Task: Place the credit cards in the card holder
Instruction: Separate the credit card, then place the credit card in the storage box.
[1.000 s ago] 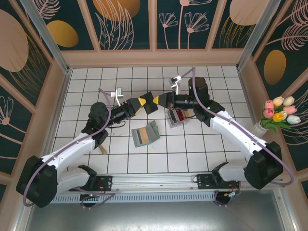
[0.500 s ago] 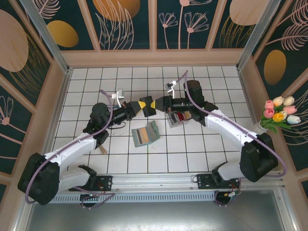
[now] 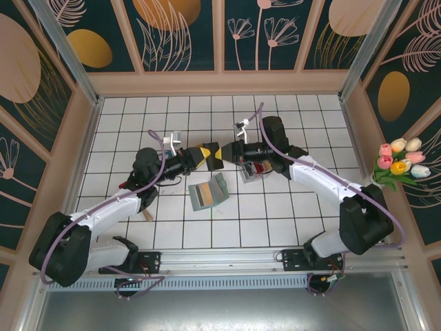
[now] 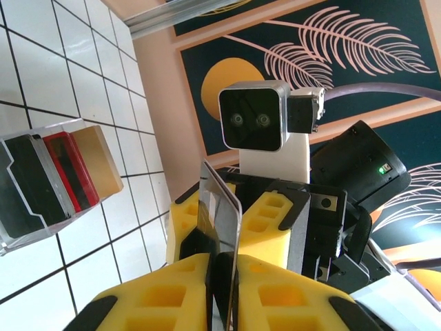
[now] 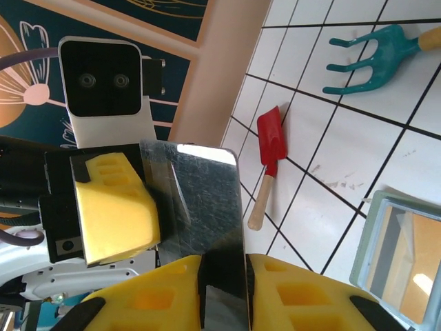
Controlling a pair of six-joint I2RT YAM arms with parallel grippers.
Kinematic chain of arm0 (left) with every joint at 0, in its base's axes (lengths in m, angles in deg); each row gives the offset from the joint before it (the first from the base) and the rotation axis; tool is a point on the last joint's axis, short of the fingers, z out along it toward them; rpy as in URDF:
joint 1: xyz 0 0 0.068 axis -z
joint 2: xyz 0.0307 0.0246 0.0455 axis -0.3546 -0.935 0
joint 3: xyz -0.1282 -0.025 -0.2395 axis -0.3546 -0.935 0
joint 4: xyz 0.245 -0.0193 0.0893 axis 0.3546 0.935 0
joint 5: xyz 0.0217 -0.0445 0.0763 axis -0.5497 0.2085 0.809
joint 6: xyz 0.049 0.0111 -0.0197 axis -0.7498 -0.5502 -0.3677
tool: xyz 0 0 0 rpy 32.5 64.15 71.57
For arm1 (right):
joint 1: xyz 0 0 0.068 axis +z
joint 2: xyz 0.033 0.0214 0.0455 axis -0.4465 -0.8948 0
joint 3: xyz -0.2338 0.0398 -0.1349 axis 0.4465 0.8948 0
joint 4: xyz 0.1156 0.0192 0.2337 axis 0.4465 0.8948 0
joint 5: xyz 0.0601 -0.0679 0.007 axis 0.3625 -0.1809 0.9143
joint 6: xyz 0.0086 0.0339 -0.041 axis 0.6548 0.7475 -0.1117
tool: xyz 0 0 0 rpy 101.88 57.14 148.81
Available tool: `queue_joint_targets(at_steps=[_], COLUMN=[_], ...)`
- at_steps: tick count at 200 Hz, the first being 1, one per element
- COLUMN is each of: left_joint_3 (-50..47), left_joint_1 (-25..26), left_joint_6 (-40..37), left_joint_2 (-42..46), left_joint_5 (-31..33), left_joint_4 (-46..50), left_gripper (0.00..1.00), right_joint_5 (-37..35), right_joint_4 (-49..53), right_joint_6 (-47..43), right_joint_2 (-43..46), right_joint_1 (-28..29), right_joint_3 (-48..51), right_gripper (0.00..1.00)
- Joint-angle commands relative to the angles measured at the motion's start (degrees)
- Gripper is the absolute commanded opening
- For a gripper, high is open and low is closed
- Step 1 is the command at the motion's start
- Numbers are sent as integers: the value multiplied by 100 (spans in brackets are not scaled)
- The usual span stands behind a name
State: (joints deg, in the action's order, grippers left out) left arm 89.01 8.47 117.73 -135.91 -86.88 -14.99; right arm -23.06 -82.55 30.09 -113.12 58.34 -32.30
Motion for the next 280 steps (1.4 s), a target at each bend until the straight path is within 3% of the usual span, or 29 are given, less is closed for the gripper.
queue_joint_targets(at_steps=[1, 37, 109, 157, 177, 198, 229, 262, 280], left_joint_3=[-7, -35, -110, -121, -120, -144, 73, 162, 157], left_joint_1=[21, 21, 21, 18, 21, 21, 18, 23, 21], left_joint_6=[186, 194, 187, 66, -135, -349, -839, -1154, -1151], left_joint_2=[-34, -44, 36, 36, 120, 265, 350, 437, 458], left_joint_5=[-268, -266, -210, -91, 102, 389, 896, 1202, 1190], left_joint_4=[-730, -690, -712, -423, 55, 550, 1755, 2510, 2513], left_gripper=[19, 19, 18, 9, 8, 7, 6, 5, 5], right_joint_5=[-239, -295, -420, -566, -1238, -1402, -3408, -4716, -4755], right_joint_4=[330, 223, 439, 616, 1014, 1330, 2806, 3163, 3146], right_joint_6=[-195, -99, -160, -249, -388, -686, -1675, -2500, -2742], right_joint_2=[-119, -91, -5, 199, 588, 765, 544, 104, -146], right_joint_1=[-14, -182, -307, -431, -665, -847, -782, -576, -508], right_joint_3=[-2, 138, 147, 157, 159, 139, -328, -423, -514], right_gripper=[22, 17, 17, 4, 2, 2, 2, 1, 1])
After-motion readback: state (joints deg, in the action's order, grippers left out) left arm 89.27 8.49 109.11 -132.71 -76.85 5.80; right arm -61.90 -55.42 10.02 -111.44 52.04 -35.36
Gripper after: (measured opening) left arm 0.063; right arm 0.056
